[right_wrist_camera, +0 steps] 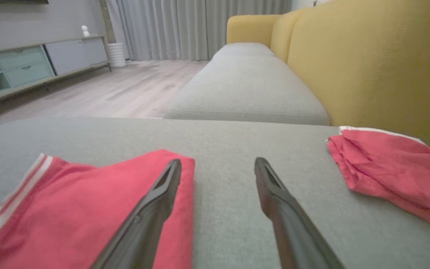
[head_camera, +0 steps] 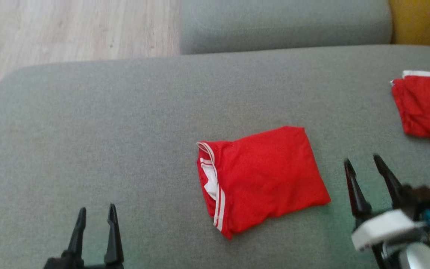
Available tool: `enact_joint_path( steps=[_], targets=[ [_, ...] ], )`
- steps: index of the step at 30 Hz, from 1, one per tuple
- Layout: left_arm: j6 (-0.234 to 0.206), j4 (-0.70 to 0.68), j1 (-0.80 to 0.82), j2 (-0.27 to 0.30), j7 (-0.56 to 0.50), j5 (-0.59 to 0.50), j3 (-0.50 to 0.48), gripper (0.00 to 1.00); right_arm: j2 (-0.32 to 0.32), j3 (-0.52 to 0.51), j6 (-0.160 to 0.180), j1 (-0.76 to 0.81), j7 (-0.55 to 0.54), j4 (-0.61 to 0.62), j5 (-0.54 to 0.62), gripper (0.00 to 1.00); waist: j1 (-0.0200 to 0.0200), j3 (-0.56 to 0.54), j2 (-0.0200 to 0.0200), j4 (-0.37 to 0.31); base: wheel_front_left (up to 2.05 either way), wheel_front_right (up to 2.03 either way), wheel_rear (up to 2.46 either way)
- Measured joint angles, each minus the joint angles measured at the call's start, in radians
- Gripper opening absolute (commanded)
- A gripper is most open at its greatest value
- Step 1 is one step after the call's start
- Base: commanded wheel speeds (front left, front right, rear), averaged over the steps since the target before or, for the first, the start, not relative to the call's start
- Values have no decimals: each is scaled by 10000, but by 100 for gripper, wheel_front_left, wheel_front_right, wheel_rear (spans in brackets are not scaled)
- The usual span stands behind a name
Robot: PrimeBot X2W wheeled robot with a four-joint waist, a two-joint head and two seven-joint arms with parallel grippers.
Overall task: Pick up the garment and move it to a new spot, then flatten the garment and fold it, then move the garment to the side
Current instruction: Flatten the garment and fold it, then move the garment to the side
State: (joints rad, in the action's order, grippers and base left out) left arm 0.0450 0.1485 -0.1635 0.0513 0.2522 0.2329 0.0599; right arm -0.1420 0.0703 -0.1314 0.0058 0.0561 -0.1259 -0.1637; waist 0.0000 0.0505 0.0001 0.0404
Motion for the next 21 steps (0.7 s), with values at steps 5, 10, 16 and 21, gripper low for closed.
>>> enact_joint_path(
  steps=[5,10,16,21],
  targets=[
    [79,330,-484,4,0,-318,-19,100,316,-859,0,877,1390,-1078,596,100,-2,-567,0,63,0,0,0],
    [272,422,-724,4,0,-320,-125,100,767,-1218,0,1413,1751,-1607,685,100,-1,-920,0,119,0,0,0],
    [571,518,-683,4,0,-431,-144,100,909,-1191,0,1411,1873,-1856,798,100,0,-909,0,-139,0,0,0],
    [629,606,-668,4,0,-433,-245,100,951,-1175,0,1366,1918,-2061,863,100,0,-872,0,-251,0,0,0]
  ],
)
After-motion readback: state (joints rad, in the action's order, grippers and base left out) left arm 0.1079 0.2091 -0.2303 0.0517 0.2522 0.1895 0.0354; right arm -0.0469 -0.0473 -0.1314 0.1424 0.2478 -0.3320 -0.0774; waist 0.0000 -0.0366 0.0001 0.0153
